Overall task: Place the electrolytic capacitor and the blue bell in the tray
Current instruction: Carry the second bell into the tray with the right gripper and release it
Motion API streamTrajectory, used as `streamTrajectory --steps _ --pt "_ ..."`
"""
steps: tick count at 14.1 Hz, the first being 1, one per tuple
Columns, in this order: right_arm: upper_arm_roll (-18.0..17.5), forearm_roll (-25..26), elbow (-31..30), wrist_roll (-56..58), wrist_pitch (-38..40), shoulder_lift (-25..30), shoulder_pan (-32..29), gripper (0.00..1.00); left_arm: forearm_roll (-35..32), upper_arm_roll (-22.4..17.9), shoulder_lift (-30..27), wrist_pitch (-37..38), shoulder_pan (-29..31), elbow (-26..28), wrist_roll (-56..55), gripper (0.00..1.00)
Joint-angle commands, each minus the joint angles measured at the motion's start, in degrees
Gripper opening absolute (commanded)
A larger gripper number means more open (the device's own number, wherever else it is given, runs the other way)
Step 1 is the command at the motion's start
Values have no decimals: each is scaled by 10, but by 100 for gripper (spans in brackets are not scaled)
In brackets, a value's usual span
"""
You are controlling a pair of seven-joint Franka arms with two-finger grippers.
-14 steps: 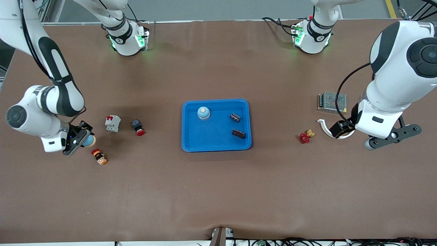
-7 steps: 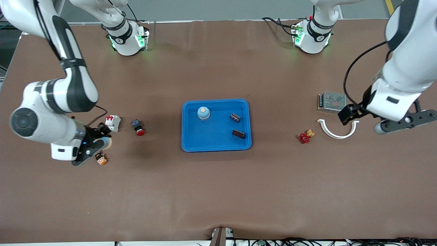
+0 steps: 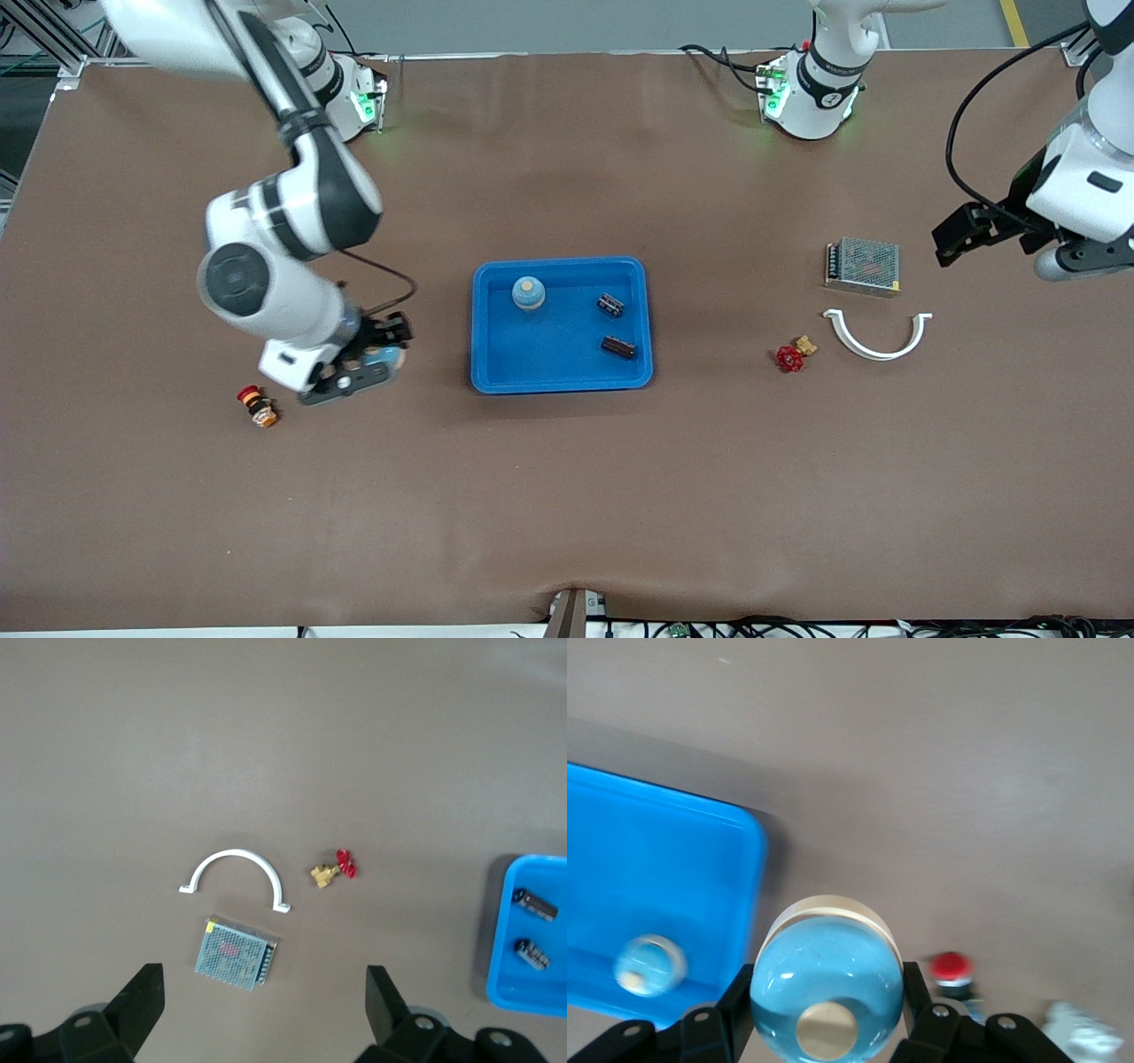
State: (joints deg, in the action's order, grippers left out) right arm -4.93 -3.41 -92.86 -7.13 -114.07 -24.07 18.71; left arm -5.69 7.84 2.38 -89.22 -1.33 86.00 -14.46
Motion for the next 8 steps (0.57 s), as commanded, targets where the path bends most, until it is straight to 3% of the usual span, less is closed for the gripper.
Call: streamTrajectory --steps 1,4,8 --pt "6 -2 33 -107 -25 -39 54 40 14 -28 -47 4 -15 45 36 100" --pt "8 1 36 -156 -70 -76 90 40 41 -51 -70 4 -15 69 65 100" --pt "9 13 34 -194 -100 -101 116 40 41 -50 -79 4 -10 73 67 100"
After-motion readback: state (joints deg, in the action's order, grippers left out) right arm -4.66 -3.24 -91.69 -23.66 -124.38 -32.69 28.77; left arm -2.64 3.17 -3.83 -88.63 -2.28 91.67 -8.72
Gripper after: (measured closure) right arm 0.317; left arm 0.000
